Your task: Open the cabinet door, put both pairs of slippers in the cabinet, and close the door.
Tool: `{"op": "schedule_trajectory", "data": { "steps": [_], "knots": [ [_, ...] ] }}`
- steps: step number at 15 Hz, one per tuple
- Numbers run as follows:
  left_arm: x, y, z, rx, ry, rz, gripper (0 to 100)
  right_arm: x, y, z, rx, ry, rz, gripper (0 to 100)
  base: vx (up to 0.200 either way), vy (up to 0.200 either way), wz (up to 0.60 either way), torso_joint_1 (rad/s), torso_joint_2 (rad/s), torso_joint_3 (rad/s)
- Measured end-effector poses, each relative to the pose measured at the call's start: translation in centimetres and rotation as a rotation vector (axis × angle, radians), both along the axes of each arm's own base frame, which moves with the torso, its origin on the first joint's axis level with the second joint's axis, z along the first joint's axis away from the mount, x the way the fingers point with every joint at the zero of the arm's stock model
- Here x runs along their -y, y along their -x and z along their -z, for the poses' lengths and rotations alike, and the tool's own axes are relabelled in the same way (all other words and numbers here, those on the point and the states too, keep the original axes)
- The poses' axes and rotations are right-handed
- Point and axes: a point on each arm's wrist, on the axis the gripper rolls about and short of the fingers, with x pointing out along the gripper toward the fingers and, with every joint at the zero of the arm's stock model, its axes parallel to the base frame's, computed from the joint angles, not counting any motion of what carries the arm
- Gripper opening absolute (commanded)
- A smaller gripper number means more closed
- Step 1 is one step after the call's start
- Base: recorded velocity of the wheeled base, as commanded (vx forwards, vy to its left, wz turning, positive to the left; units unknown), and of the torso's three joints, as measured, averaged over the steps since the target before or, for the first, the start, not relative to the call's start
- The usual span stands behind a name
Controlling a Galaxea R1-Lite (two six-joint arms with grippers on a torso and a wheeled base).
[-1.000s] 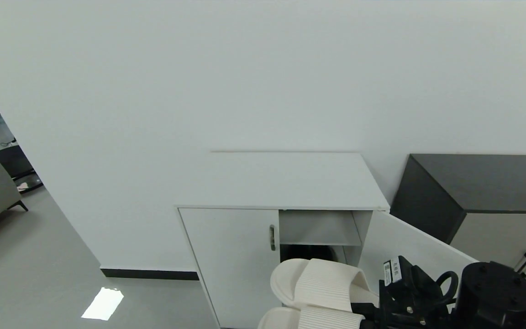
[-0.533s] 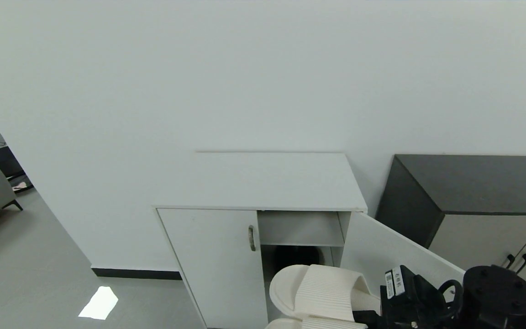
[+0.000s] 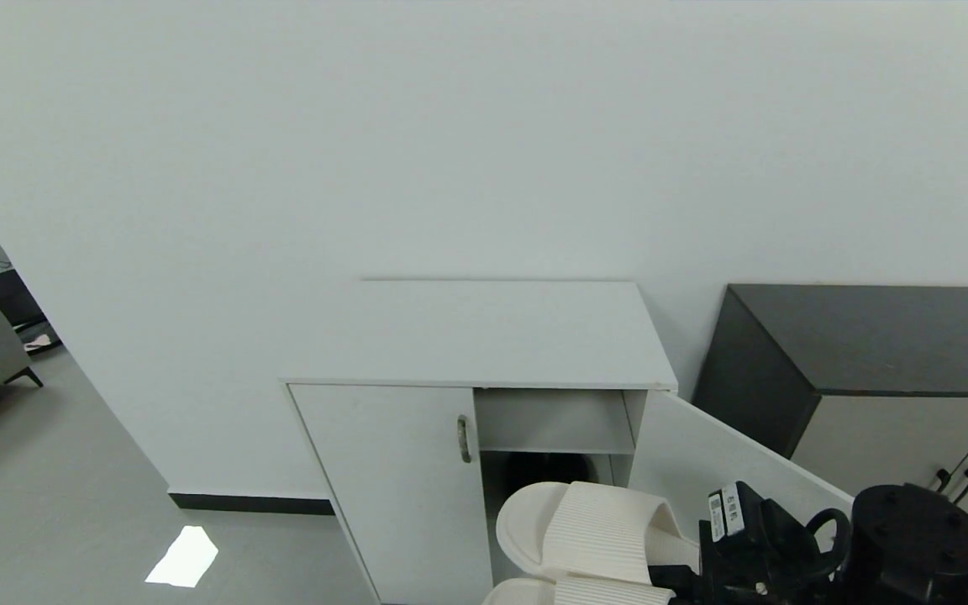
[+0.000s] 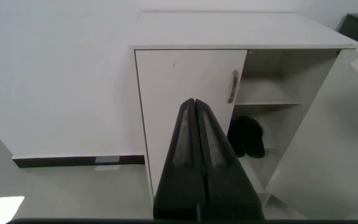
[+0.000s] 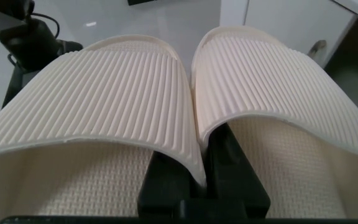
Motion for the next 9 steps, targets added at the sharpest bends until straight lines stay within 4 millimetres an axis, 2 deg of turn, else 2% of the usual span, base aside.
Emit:
{"op": "schedule_trajectory", "data": {
  "steps": [6,9],
  "knots": [
    [0.0,0.0,0.0,0.0,0.0,0.0,0,-0.02,-0.04,0.06,-0.005,0.001,0.0,0,0.0,0.0,0.0,-0.174,0.38,0.2],
    [0.0,0.0,0.01,-0.001,0.0,0.0,0,-0.02,-0.04,0.06,-0.005,0.001,0.001,0,0.0,0.0,0.0,-0.24,0.53,0.281]
  ]
}}
